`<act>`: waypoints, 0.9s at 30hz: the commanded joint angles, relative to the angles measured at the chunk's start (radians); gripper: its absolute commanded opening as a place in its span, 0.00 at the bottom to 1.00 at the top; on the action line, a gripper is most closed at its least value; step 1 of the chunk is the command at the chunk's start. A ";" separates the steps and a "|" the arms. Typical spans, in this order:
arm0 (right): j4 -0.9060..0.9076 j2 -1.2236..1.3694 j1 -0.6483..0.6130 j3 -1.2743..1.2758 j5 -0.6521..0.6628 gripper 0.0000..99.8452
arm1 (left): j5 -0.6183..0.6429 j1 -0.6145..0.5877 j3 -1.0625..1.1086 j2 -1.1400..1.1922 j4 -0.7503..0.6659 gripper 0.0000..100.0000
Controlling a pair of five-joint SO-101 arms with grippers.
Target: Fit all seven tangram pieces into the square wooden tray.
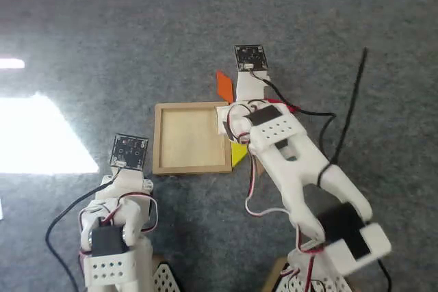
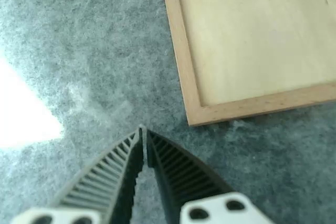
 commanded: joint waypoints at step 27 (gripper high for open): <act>0.047 0.154 0.058 -0.035 0.038 0.14 | -0.005 0.005 -0.015 -0.020 0.005 0.01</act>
